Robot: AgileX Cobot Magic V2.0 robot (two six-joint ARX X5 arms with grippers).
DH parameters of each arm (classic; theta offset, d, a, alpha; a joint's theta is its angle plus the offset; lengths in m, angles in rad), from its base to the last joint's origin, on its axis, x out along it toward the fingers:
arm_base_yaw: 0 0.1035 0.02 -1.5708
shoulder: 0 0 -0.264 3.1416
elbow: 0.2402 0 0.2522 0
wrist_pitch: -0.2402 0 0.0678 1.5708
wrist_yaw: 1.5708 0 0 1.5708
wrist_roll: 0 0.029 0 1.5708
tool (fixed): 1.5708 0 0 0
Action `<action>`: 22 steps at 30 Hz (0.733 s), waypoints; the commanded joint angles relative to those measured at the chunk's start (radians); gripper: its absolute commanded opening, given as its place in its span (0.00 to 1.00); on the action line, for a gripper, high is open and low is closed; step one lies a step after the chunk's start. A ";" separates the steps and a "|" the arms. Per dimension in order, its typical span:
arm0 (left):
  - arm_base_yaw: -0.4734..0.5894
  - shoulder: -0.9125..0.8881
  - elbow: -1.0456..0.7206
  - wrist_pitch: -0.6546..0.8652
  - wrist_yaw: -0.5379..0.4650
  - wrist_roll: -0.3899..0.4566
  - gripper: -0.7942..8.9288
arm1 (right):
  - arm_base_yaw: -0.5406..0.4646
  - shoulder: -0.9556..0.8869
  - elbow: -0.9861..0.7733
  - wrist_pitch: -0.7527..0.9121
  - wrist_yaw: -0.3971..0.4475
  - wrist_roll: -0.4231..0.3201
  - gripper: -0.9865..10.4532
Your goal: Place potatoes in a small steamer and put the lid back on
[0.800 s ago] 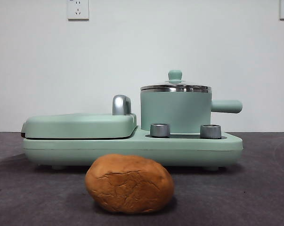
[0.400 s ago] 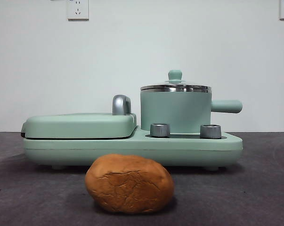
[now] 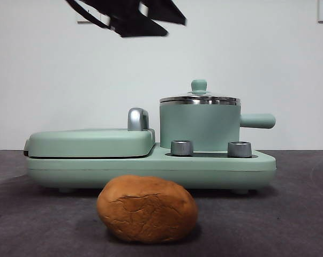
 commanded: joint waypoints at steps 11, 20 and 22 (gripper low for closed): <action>-0.056 0.305 0.236 0.013 -0.060 0.069 0.40 | 0.017 0.005 0.014 0.013 -0.002 0.017 0.34; -0.056 0.348 0.239 -0.006 -0.073 0.070 0.40 | 0.018 0.005 0.014 0.012 -0.002 0.017 0.34; -0.056 0.351 0.239 -0.006 -0.076 0.070 0.40 | 0.018 0.005 0.014 0.012 -0.002 0.018 0.34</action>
